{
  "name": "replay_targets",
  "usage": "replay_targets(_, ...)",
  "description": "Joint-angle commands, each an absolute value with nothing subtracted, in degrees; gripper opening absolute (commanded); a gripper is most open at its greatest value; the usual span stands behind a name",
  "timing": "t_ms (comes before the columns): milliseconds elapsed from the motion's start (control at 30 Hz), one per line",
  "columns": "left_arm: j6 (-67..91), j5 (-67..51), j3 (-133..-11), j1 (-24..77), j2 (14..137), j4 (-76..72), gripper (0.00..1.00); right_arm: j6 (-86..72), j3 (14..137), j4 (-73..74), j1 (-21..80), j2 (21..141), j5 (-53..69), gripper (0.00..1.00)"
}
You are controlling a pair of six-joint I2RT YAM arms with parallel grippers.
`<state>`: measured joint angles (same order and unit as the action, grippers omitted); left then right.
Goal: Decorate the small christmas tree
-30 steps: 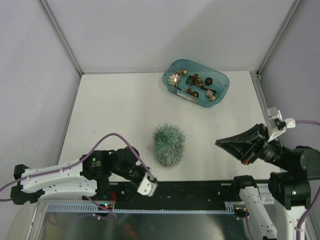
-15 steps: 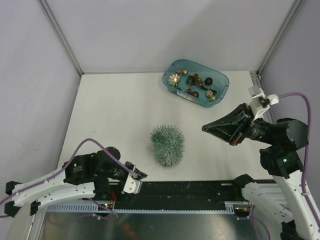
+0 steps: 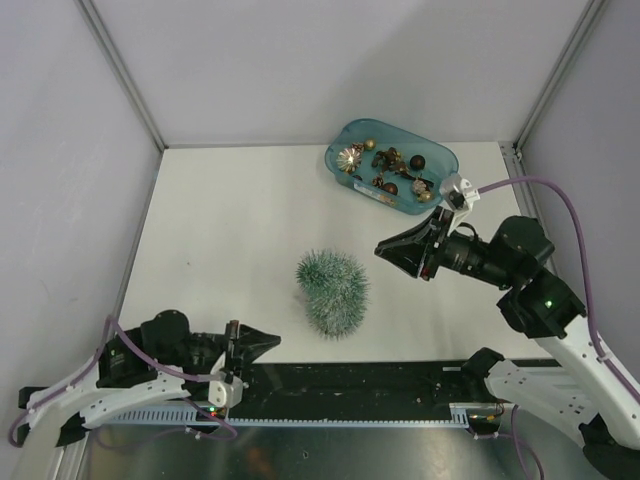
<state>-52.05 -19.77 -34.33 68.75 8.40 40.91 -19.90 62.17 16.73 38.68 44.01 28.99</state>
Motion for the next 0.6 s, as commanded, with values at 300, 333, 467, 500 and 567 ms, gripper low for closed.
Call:
replay_targets(300, -53.3, -18.6, -32.7, 68.4, 10.4, 35.7, 0.00, -20.5, 60.9, 24.9, 43.5, 34.0, 21.0, 0.42)
replay_targets(333, -52.2, -17.3, -32.6, 68.4, 10.3, 34.5, 0.00, -20.2, 60.8, 25.0, 43.8, 33.8, 20.1, 0.42)
replay_targets(467, -44.8, -10.4, -31.9, 67.7, 9.7, 27.2, 0.00, -18.3, 61.6, 23.2, 44.2, 36.0, 18.7, 0.44)
replay_targets(500, -42.7, -8.8, -31.8, 67.2, 9.6, 24.9, 0.00, -17.8, 62.2, 22.3, 44.2, 37.0, 18.6, 0.44)
replay_targets(567, -39.2, -5.7, -31.8, 65.8, 9.5, 21.5, 0.00, -16.5, 63.5, 20.8, 44.2, 39.4, 18.4, 0.44)
